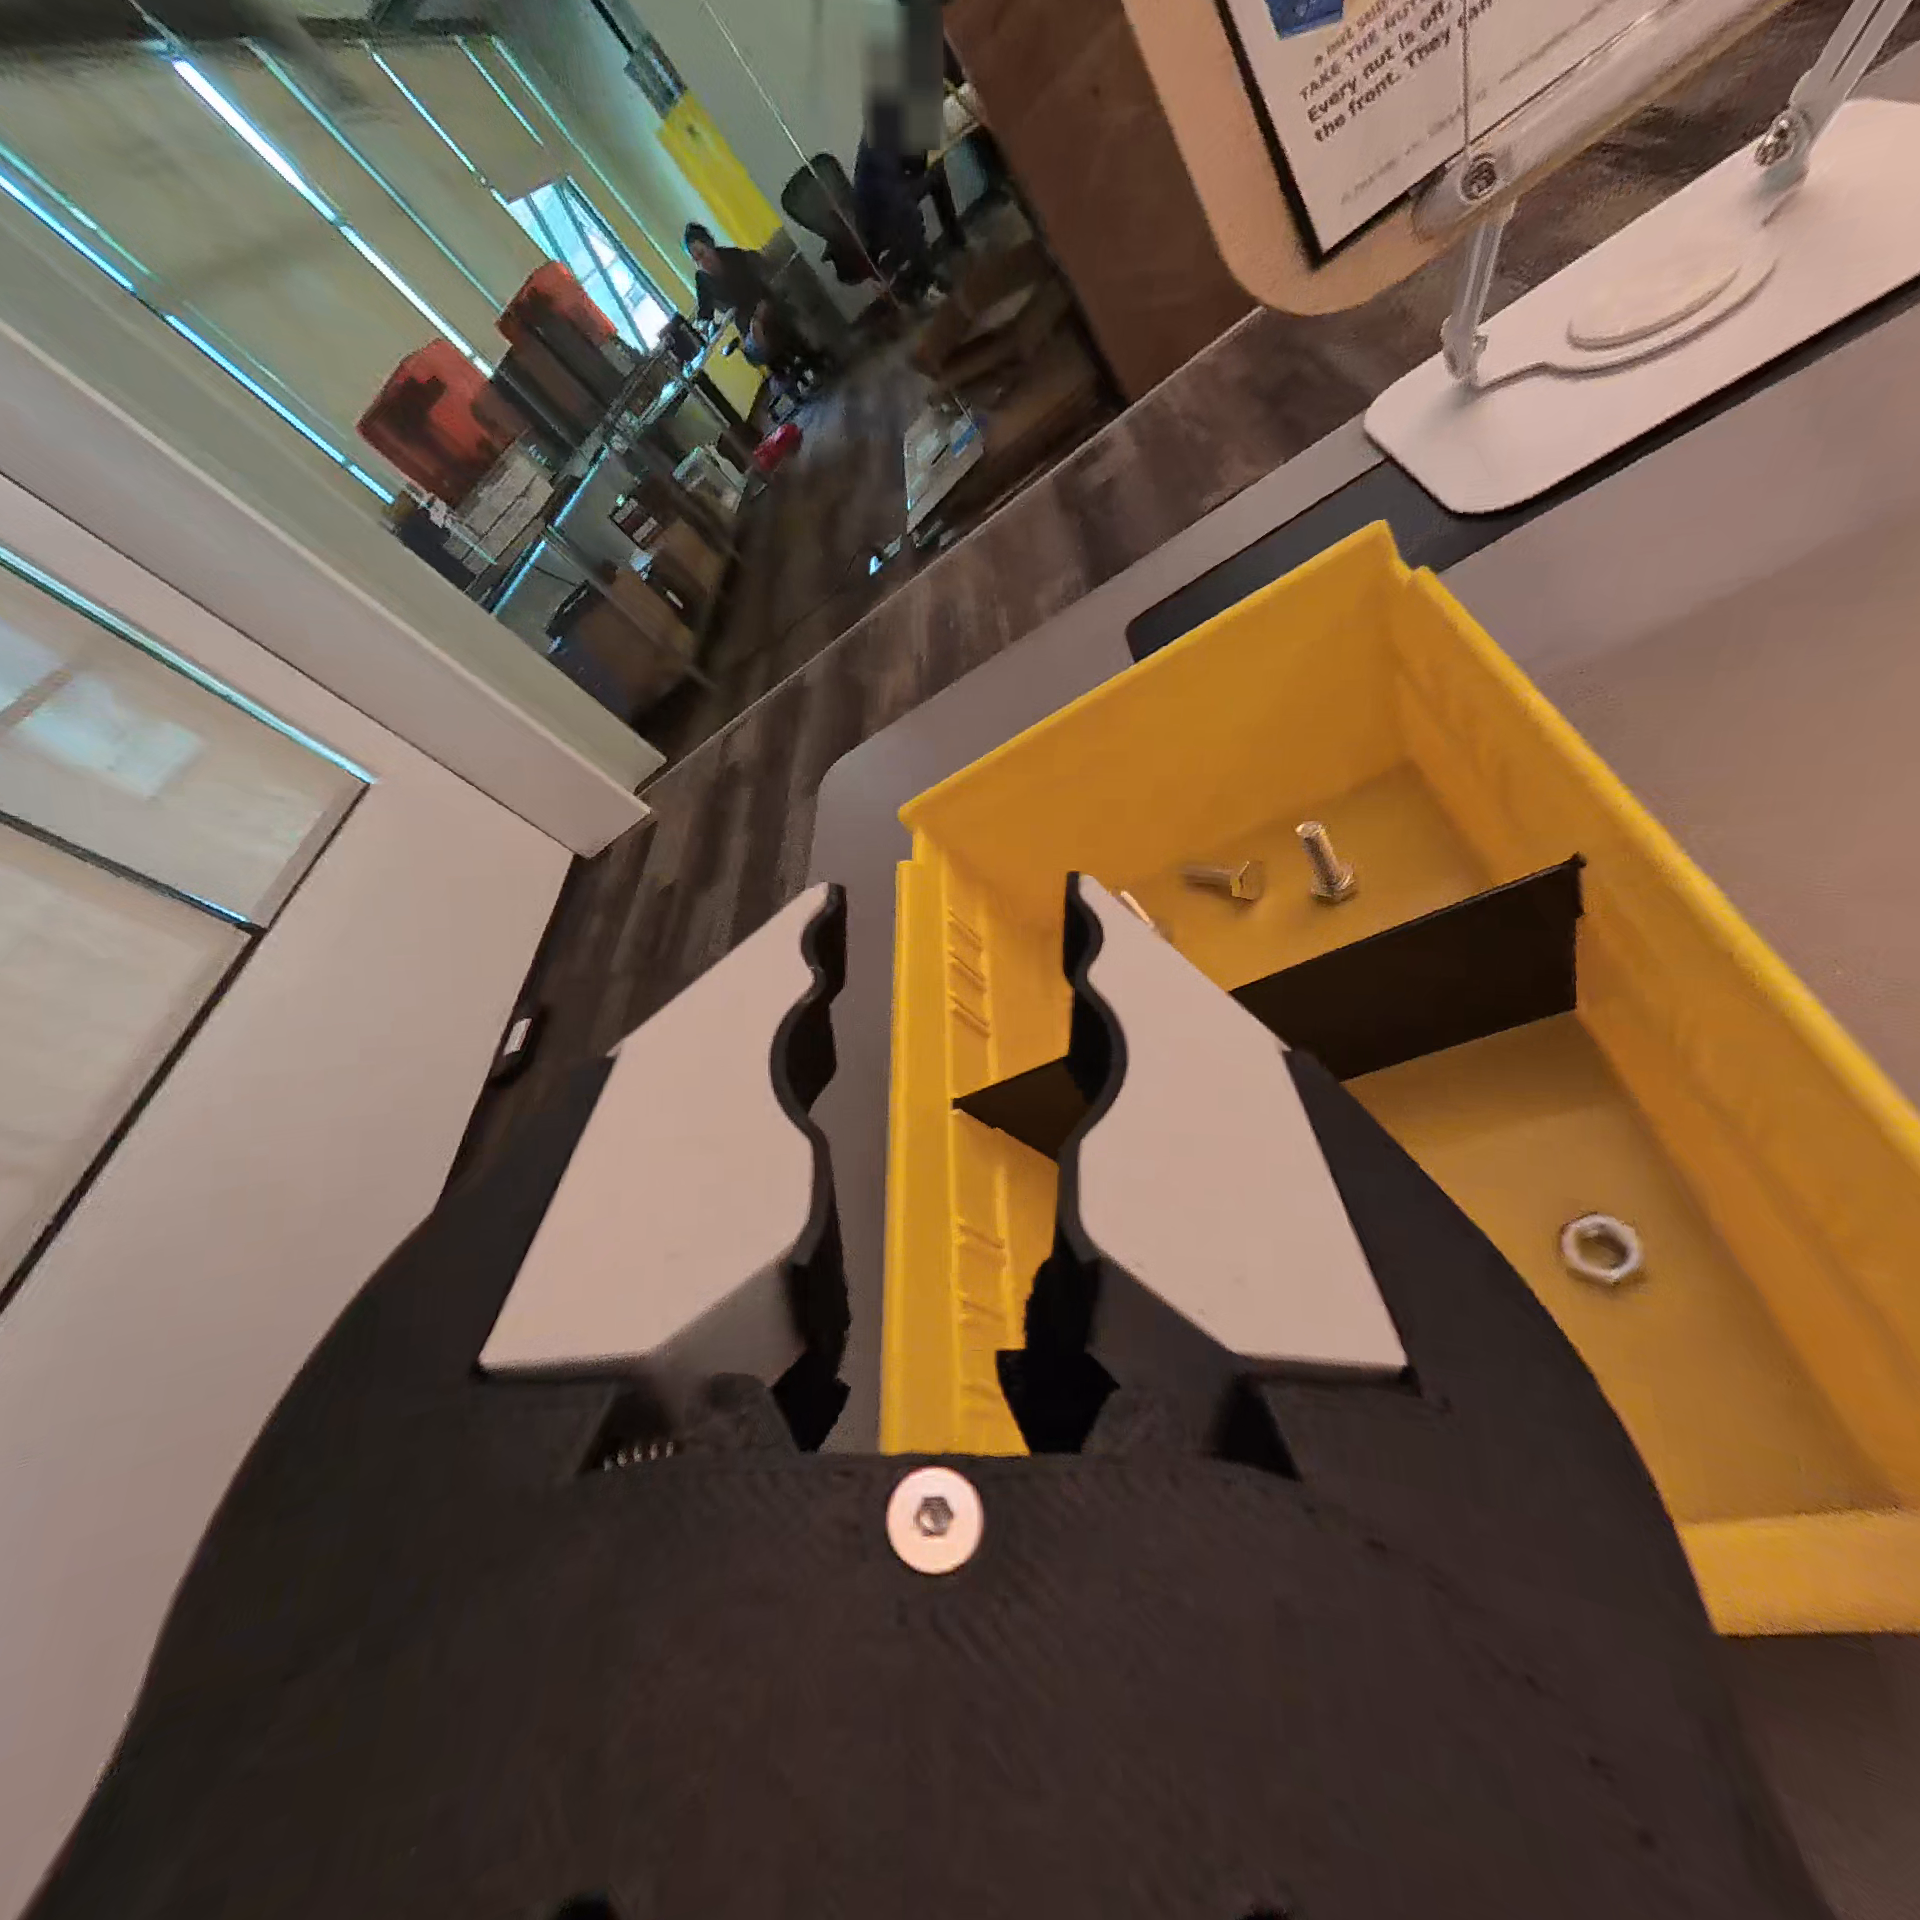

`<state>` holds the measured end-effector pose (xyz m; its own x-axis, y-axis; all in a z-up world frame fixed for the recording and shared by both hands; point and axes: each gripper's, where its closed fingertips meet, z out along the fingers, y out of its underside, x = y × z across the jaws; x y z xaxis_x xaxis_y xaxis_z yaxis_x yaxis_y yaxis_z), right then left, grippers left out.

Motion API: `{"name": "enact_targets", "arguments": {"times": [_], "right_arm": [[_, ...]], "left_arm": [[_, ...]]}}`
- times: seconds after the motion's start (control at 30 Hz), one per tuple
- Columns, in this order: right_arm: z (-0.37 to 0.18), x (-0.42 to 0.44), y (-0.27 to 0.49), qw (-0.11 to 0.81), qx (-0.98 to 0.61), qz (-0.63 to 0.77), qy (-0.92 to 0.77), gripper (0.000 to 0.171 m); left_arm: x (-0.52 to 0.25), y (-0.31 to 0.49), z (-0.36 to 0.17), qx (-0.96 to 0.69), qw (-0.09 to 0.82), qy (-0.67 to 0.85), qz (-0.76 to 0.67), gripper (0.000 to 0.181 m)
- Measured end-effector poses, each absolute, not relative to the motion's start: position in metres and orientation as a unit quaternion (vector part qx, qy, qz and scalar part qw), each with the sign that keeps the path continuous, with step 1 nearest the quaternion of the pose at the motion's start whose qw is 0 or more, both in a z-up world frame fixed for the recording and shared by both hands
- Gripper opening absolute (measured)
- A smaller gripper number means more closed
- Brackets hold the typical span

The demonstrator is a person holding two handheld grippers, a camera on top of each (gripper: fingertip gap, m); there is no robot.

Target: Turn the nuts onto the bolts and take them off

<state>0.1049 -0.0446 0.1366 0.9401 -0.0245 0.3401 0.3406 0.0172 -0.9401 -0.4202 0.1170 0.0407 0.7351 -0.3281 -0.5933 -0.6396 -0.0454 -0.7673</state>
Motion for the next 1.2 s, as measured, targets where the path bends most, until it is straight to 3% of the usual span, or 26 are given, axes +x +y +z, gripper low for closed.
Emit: {"name": "enact_targets", "arguments": {"times": [0.13, 0.37, 0.93, 1.2], "right_arm": [[0.124, 0.028, -0.023, 0.695, -0.691, -0.116, -0.163, 0.075], [0.092, -0.015, 0.006, 0.629, -0.744, -0.131, -0.183, 0.082], [0.096, 0.013, -0.001, 0.642, -0.756, -0.078, -0.103, 0.091], [0.101, 0.009, -0.006, 0.646, -0.750, -0.080, -0.117, 0.092]], "left_arm": [[-0.402, 0.116, 0.043, -0.715, 0.608, 0.321, 0.125, 0.047], [-0.382, 0.114, 0.054, -0.715, 0.621, 0.299, 0.113, 0.055], [-0.331, 0.100, 0.075, -0.718, 0.632, 0.286, 0.060, 0.076], [-0.322, 0.087, 0.086, -0.714, 0.632, 0.297, 0.055, 0.077]]}}
